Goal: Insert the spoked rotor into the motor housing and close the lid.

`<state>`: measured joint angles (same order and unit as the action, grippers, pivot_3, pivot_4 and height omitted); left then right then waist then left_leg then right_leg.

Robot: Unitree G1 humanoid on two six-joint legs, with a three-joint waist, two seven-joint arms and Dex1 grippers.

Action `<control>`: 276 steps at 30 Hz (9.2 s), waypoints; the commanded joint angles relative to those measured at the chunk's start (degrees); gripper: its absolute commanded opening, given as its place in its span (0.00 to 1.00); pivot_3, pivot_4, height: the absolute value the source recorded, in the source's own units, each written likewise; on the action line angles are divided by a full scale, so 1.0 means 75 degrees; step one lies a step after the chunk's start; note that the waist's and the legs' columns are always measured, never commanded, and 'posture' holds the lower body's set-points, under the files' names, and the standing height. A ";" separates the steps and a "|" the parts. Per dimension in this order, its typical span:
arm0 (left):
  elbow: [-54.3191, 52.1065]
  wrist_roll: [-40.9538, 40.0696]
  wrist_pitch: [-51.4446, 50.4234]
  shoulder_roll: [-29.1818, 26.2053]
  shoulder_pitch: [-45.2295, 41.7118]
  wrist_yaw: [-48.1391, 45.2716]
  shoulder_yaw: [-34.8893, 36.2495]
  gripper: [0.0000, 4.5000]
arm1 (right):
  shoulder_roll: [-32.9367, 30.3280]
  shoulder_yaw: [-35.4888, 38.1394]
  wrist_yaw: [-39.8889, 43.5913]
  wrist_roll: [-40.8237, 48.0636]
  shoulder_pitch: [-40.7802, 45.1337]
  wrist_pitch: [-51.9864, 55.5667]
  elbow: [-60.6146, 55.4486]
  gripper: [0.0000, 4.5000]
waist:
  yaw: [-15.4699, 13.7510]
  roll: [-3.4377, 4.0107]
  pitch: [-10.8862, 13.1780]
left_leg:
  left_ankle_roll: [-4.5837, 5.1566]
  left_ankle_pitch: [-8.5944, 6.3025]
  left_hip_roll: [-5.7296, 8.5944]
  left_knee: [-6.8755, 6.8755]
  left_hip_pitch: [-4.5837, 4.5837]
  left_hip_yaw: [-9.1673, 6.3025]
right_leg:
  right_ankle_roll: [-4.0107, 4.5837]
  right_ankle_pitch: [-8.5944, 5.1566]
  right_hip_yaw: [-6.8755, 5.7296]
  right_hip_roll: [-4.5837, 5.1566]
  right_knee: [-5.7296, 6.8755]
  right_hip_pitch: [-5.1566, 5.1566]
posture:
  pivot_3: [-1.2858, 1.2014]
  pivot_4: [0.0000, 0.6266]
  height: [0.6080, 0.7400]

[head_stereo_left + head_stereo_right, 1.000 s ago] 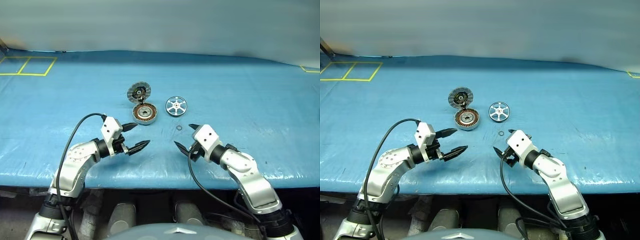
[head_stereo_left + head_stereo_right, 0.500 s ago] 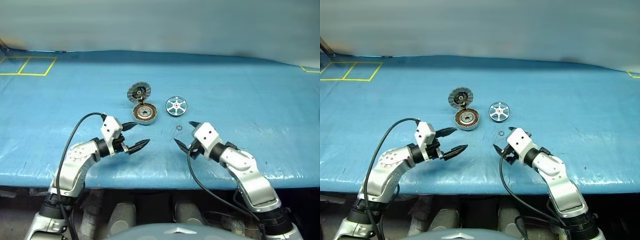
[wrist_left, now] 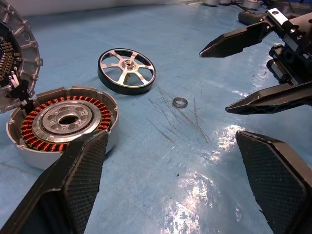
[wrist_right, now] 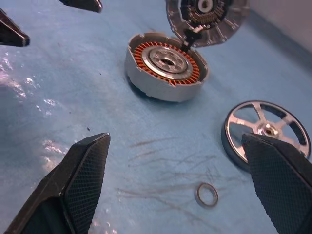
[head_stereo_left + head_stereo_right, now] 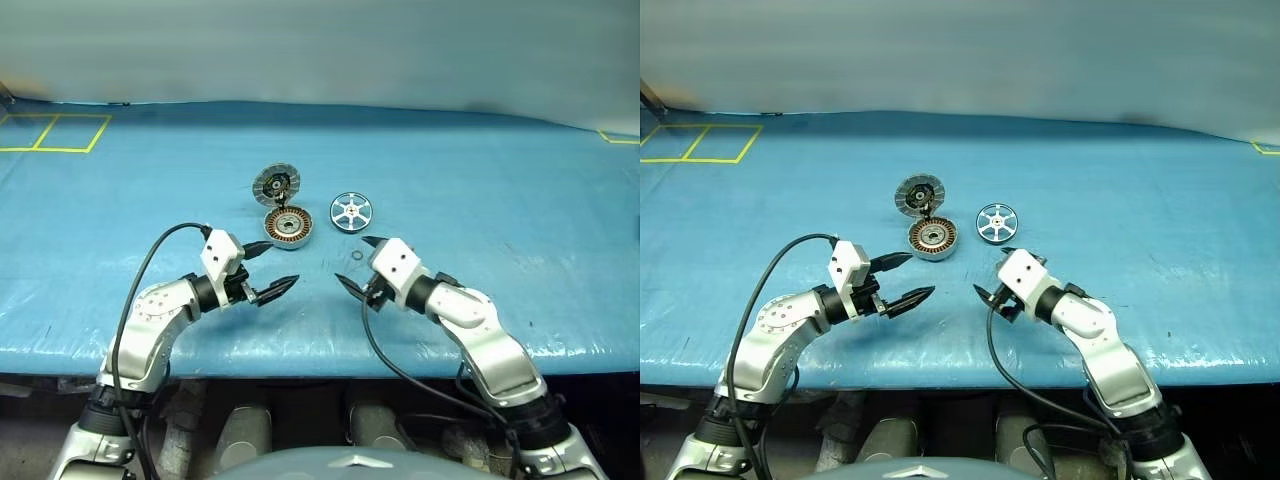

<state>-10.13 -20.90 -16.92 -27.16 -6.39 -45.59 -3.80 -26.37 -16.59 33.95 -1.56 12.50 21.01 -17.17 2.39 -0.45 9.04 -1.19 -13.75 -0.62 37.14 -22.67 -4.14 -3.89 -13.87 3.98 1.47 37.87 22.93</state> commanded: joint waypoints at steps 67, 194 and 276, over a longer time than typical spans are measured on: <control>-0.0549 0.0218 0.0533 0.0226 0.1464 0.0757 0.0580 1.00 | 0.2446 -0.1898 0.1884 -0.2807 0.6149 -0.4495 0.9442 1.00 | 0.0219 0.0023 0.0017 | -0.0006 0.0001 0.0004 -0.0022 0.0002 -0.0018 | 0.0023 0.0006 -0.0010 0.0004 0.0017 0.0013 | 0.52 0.24 1.00; -0.0100 0.0132 0.0180 0.0178 -0.0006 -0.0827 -0.0732 1.00 | 0.1261 0.1462 -0.0626 0.0441 -0.0045 -0.0450 0.3096 0.25 | -0.0045 0.0014 0.0020 | -0.0004 -0.0003 0.0004 -0.0006 0.0009 -0.0012 | 0.0016 -0.0001 -0.0008 0.0002 -0.0005 -0.0016 | 0.52 0.24 1.00; -0.0137 0.0263 0.0256 0.0246 0.0781 -0.0157 -0.0598 1.00 | 0.1078 -0.0062 0.0032 0.1002 -0.0109 0.0550 0.0923 0.25 | -0.0030 0.0018 0.0023 | -0.0003 -0.0004 0.0002 -0.0012 0.0002 -0.0018 | 0.0013 -0.0006 -0.0013 0.0001 -0.0006 -0.0007 | 0.52 0.24 1.00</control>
<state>-9.18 -18.57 -15.74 -24.96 -0.75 -46.62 -9.44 -18.29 -17.03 33.85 5.83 12.00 25.48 -9.39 2.16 -0.31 9.21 -1.21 -13.78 -0.61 37.06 -22.65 -4.28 -3.80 -13.92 3.88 1.48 37.83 22.88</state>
